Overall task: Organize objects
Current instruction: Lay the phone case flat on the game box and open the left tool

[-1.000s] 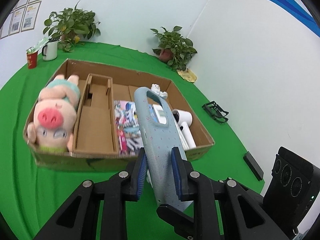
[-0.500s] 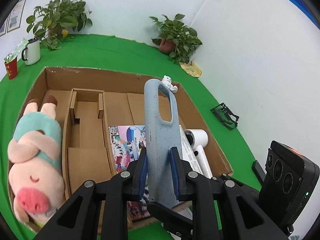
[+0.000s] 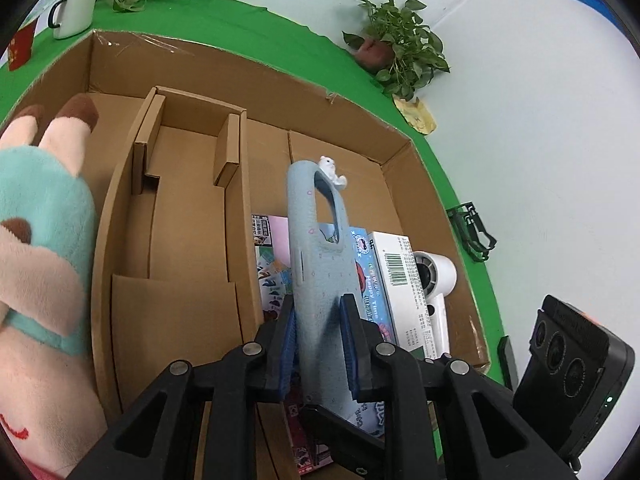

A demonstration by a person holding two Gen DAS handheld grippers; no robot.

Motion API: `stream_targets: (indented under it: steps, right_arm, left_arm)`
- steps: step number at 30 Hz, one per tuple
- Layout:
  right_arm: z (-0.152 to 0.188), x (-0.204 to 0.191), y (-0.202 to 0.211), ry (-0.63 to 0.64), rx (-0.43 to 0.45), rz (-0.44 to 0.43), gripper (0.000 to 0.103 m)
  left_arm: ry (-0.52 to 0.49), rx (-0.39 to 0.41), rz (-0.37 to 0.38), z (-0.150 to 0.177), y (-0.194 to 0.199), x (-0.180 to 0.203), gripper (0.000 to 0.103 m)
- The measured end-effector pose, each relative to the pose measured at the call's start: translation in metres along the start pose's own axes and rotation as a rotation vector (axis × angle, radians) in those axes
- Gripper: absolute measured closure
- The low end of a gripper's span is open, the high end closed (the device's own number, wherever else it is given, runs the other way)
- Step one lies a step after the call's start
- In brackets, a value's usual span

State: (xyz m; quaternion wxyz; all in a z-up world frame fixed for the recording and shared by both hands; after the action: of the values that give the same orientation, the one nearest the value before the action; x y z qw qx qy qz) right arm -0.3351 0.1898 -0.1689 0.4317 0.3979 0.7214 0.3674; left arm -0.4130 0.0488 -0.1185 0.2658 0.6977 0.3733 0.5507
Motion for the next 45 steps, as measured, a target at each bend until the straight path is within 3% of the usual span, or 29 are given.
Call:
stream_targets:
  steps: [3, 6, 8, 10, 16, 21, 30, 40, 42, 45]
  right_arm:
    - [0.002, -0.002, 0.001, 0.001, -0.014, -0.011, 0.026]
    - [0.004, -0.001, 0.004, -0.004, -0.018, -0.022, 0.025]
    - [0.007, -0.001, 0.009, -0.003, -0.009, -0.033, 0.025]
    - [0.009, -0.001, 0.015, 0.000, 0.000, -0.049, 0.024]
    - [-0.004, -0.008, 0.022, 0.045, 0.035, -0.045, 0.024]
    - [-0.021, 0.005, 0.007, 0.004, 0.024, -0.056, 0.025]
    - [-0.012, -0.002, -0.007, 0.051, 0.000, 0.091, 0.031]
    - [-0.007, -0.005, -0.003, 0.077, -0.004, 0.036, 0.030]
    - [-0.005, -0.004, 0.005, 0.087, 0.023, 0.044, 0.028]
    - [0.005, -0.003, 0.031, 0.096, 0.130, 0.121, 0.008]
  left_arm:
    - [-0.012, 0.006, -0.054, 0.003, 0.005, -0.002, 0.080]
    - [-0.033, 0.017, -0.051, 0.008, 0.016, 0.002, 0.069]
    - [-0.030, 0.062, -0.083, 0.017, 0.031, 0.004, 0.046]
    - [-0.032, 0.101, -0.098, 0.021, 0.044, 0.004, 0.040]
    - [-0.026, 0.139, -0.116, 0.029, 0.066, 0.001, 0.040]
    - [-0.016, 0.142, -0.114, 0.043, 0.075, -0.005, 0.040]
    - [-0.024, 0.143, -0.111, 0.052, 0.078, -0.003, 0.040]
    - [-0.034, 0.164, -0.132, 0.063, 0.083, 0.001, 0.040]
    - [-0.049, 0.195, -0.160, 0.069, 0.089, 0.005, 0.040]
    - [-0.096, 0.293, -0.271, 0.083, 0.108, 0.019, 0.031]
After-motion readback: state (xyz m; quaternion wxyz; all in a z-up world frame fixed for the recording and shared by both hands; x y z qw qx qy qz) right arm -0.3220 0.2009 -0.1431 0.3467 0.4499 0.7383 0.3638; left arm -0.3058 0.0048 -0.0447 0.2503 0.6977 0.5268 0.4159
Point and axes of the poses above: each gripper's, at about its wrist camera, not at the fingertips, and y roughly against the way its jaws point, x to its right, z to its underside, the point moved 5 cm from there along -y, roughly the way its jaws point, and after that the axes turned 12 degrees about -x, right-handed, at the moved point
